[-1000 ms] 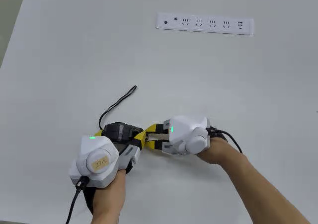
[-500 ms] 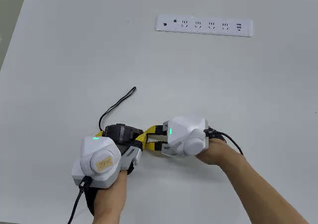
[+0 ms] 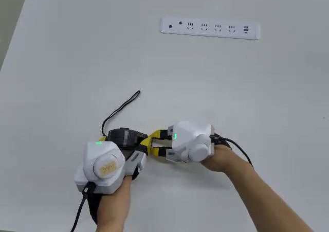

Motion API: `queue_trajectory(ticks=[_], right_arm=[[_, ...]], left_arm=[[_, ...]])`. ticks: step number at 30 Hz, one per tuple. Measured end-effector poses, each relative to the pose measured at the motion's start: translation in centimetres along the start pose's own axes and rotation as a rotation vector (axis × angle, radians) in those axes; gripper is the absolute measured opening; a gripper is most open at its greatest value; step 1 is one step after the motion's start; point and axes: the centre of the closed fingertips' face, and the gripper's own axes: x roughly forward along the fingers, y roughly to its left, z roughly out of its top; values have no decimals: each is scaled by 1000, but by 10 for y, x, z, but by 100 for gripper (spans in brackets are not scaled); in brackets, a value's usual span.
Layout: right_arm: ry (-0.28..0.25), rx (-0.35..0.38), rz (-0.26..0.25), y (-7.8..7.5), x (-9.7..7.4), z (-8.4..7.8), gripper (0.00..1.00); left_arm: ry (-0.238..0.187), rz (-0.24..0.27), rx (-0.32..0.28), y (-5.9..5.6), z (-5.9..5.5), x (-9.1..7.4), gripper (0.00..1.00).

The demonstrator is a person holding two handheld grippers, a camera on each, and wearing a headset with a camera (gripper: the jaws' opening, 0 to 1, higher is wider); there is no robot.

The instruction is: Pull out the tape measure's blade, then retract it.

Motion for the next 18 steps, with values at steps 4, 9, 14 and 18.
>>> queue_trajectory(ticks=[4, 9, 14, 18], right_arm=[[0, 11, -2, 0, -1, 1, 14], [-2, 19, -3, 2, 0, 0, 14], [1, 20, -4, 3, -1, 0, 14], [1, 15, -7, 2, -1, 0, 14]], left_arm=[[7, -15, 15, 0, -1, 0, 64], [16, -27, 26, -1, -2, 0, 64], [22, -33, 32, -1, -2, -1, 64], [24, -31, 30, -1, -2, -1, 64]])
